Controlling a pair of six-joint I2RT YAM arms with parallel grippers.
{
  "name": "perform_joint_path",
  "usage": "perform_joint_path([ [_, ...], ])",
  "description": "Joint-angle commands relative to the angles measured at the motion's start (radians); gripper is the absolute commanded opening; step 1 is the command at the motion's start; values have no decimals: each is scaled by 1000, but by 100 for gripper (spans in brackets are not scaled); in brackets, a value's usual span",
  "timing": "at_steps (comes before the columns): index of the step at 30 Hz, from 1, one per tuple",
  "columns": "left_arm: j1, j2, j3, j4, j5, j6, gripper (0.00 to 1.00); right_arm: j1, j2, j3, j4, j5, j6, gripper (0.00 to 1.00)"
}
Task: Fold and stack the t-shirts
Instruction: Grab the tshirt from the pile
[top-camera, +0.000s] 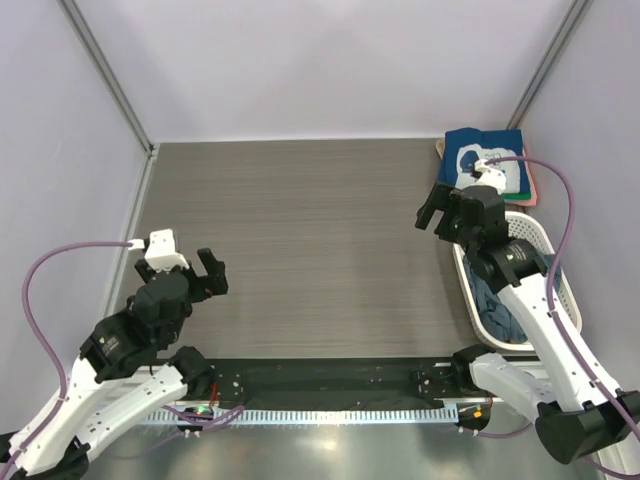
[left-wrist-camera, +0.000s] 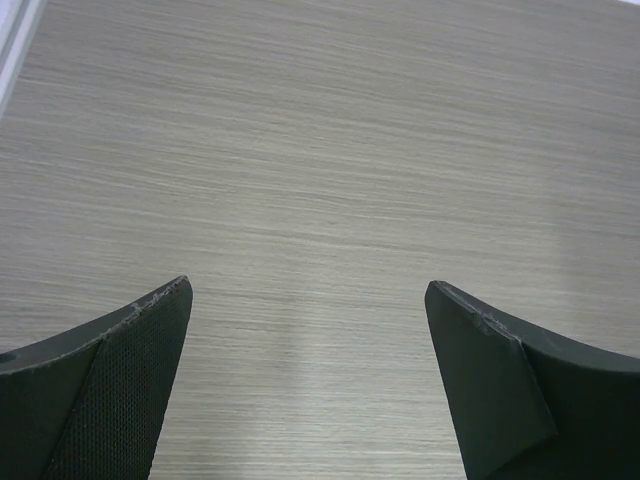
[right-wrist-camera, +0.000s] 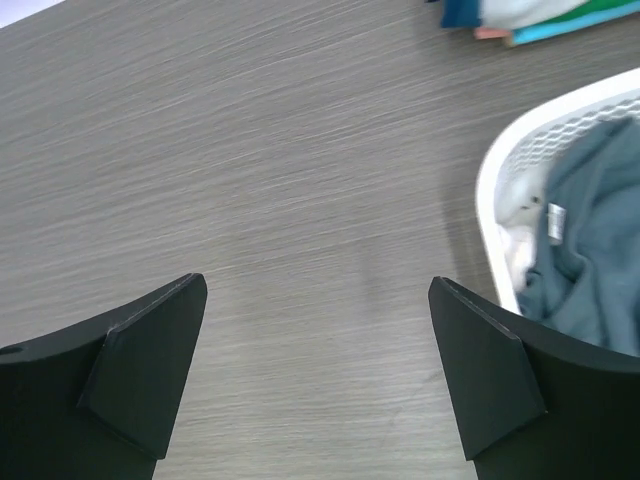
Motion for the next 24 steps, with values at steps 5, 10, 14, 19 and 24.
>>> perform_joint_path([
  [5,4,22,23,29,14,-28,100,-111,-4,139,-136,256,2,100],
  [10,5,-84,-9,106,163,21,100,-300,13,121,-144,266,5,100],
  [14,5,-178,-77,158,227,72,100,-519,88,69,-146,128,28,100],
  [19,4,-176,-63,126,183,66,100,-581,177,9,-120,4,56,100],
  [24,4,-178,-66,117,183,70,100,-581,233,-95,-28,-62,79,100],
])
